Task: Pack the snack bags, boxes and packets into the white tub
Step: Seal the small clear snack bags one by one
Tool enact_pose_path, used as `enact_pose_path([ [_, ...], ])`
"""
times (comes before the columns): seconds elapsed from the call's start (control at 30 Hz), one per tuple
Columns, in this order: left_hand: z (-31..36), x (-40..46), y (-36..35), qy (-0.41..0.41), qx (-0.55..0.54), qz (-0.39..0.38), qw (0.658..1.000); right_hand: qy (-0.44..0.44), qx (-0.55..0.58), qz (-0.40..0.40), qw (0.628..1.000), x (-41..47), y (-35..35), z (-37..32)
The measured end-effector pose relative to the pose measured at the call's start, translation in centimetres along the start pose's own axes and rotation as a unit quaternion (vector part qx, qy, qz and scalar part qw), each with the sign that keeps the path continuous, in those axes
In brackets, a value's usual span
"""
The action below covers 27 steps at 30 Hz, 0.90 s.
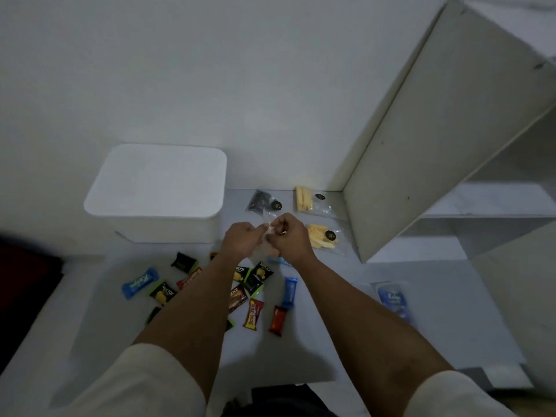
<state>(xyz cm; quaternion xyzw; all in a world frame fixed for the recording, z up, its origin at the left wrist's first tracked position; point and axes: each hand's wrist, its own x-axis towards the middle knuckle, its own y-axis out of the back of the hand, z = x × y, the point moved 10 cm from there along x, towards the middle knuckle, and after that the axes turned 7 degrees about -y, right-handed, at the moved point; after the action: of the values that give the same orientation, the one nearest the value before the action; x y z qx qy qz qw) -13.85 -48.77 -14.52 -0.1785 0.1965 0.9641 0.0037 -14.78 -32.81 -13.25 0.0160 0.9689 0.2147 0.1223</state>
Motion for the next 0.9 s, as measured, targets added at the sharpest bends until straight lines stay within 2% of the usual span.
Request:
enact_pose_path([
  [0.1, 0.7, -2.5, 0.7, -0.040, 0.034, -0.013, 0.999, 0.028, -0.015, 0.020, 0.999, -3.3, 0.4, -0.9],
  [0.27, 0.7, -7.1, 1.9, -0.076, 0.097, -0.030, 0.992, 0.054, -0.053, 0.120, 0.990, -9.1, 1.4, -2.5],
  [0.37, 0.3, -8.8, 2.7, -0.094, 0.108, -0.030, 0.989, 0.063, -0.081, 0.152, 0.983, -10.7, 1.2, -3.0],
  [0.57, 0.4, -11.5, 3.8, -0.111, 0.115, -0.038, 0.987, 0.072, -0.173, 0.132, 0.973, -12.6, -0.1, -4.0],
  [0.7, -0.2, -11.9, 5.9, -0.103, 0.105, -0.039, 0.988, 0.143, -0.239, 0.080, 0.957, -13.5, -2.1, -5.4],
  [0.8, -0.5, -11.7, 8.5, -0.100, 0.059, -0.010, 0.993, 0.156, -0.255, 0.052, 0.953, -13.6, -2.7, -6.1],
  [0.9, 0.1, -11.6, 10.0, -0.132, 0.049, 0.007, 0.990, 0.156, -0.256, 0.032, 0.953, -13.7, -3.1, -6.7],
])
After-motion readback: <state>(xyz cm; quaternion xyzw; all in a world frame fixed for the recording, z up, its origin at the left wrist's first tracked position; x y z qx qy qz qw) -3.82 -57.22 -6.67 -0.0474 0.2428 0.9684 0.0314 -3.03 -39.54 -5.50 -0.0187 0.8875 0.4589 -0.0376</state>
